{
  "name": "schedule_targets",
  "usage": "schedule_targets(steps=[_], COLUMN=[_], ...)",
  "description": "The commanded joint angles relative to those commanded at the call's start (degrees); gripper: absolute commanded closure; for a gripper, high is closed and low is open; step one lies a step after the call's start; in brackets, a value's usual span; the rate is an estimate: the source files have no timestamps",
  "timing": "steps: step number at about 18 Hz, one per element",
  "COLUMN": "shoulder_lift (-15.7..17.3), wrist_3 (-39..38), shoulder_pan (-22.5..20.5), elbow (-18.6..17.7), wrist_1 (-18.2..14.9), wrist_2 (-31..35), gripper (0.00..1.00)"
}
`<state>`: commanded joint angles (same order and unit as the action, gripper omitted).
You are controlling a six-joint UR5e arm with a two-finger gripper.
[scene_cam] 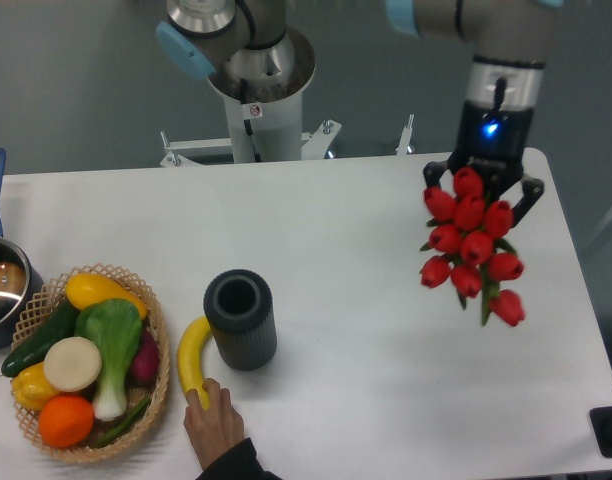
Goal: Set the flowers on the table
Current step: 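Carry the red tulip bunch in the gripper down toward the table, then lower the tulips onto the table beside the black cup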
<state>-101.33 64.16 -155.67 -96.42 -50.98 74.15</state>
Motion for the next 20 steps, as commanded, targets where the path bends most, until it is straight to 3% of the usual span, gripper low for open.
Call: schedule_targets(steps=[8, 20], shoulder_lift=[-9.8, -21.8], wrist_3=[0.5, -0.4], shoulder_pan=[7.7, 7.9], elbow=[1.2, 8.2], wrist_1=[0.0, 0.5], wrist_2=[21.9, 25.1], gripper=[0.6, 0.6])
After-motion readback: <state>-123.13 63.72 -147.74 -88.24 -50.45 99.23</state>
